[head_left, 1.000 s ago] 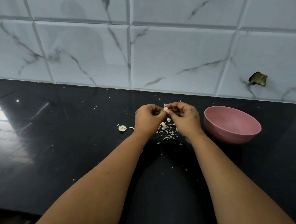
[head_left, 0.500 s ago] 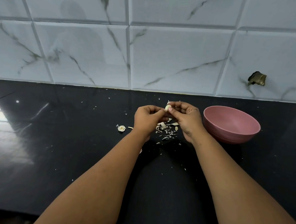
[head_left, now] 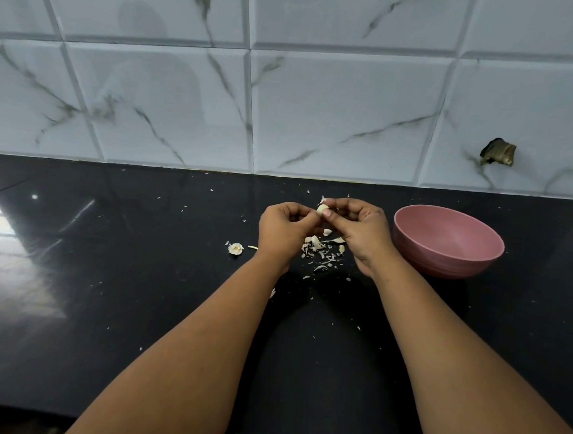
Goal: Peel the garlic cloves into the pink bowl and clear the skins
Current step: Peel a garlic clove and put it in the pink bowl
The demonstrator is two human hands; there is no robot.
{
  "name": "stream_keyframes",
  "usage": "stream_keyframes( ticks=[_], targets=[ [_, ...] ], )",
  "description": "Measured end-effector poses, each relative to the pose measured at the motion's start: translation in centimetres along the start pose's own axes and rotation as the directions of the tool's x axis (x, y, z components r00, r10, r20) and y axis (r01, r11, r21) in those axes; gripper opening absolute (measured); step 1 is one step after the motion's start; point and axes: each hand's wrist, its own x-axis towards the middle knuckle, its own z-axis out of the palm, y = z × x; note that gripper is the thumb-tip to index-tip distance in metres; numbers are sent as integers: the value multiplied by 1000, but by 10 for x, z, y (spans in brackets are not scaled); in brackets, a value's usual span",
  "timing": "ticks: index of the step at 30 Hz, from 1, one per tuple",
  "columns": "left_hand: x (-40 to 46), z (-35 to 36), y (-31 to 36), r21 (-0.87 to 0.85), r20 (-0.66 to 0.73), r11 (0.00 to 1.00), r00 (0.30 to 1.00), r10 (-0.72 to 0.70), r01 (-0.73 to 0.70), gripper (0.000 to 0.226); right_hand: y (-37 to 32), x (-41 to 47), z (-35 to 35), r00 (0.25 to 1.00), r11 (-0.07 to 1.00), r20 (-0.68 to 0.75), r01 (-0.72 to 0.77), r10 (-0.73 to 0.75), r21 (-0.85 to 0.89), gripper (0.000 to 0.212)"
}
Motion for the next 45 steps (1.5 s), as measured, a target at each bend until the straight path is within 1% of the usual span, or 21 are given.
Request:
stream_keyframes(
  ticks=[5, 7, 11, 15, 19, 21, 24, 29, 30, 32, 35, 37, 39, 43, 45],
  targets=[
    [-1, 0, 1, -27, -10, 999, 1000, 27, -27, 14, -1, 0, 0, 1000, 1000, 11, -11, 11, 23, 17],
    [-1, 1, 1, -37, -14, 999, 1000, 15, -16, 15, -2, -1, 1, 1000, 999, 15, -19, 19, 41, 17],
    [1, 4, -1, -97, 17, 995, 999, -31, 32, 5, -3, -1, 2, 998, 992, 28, -54, 51, 111, 17],
    [0, 2, -1, -107, 54, 994, 998, 12, -7, 4, -4, 0, 1, 996, 980, 23, -93, 91, 176, 19],
    [-2, 2, 0, 7, 48, 995, 994, 103, -103, 5, -4, -2, 1, 995, 978, 21, -104, 102, 179, 16],
    [-2, 1, 0, 36, 48, 992, 992, 119, -120, 9, -4, -2, 1, 996, 980, 19, -94, 92, 175, 17],
    [-1, 0, 1, 19, 51, 993, 992, 112, -113, 11, -5, -1, -1, 998, 988, -8, -68, 70, 140, 17],
    [-1, 2, 2, -99, 51, 994, 998, 44, -39, 2, -4, 0, -2, 998, 995, -48, -47, 51, 84, 16],
    [-1, 2, 2, -119, 47, 993, 998, 33, -27, 2, -3, 0, -2, 998, 996, -47, -43, 47, 72, 16],
    [0, 2, 2, -164, 37, 987, 999, 8, -2, 10, -3, 0, -1, 998, 999, -51, -27, 29, 46, 15],
    [1, 2, 3, -213, 88, 977, 996, 0, 19, 20, -4, 0, 0, 998, 1000, -60, 9, -8, 12, 16],
    [0, 4, 3, -217, 140, 976, 990, 7, 24, 19, -5, 0, 0, 998, 1000, -58, 24, -25, -9, 16],
    [-2, 5, 3, -225, 154, 974, 988, 4, 31, 16, -5, 0, 0, 998, 999, -58, 30, -32, -34, 16],
    [-1, 4, 5, -273, 111, 961, 994, -16, 46, 9, -4, 3, 0, 995, 990, -102, -21, 7, -136, 14],
    [0, 3, 8, -312, 83, 947, 995, -49, 73, 7, -3, 4, 0, 989, 981, -150, -24, -5, -192, 24]
  ],
)
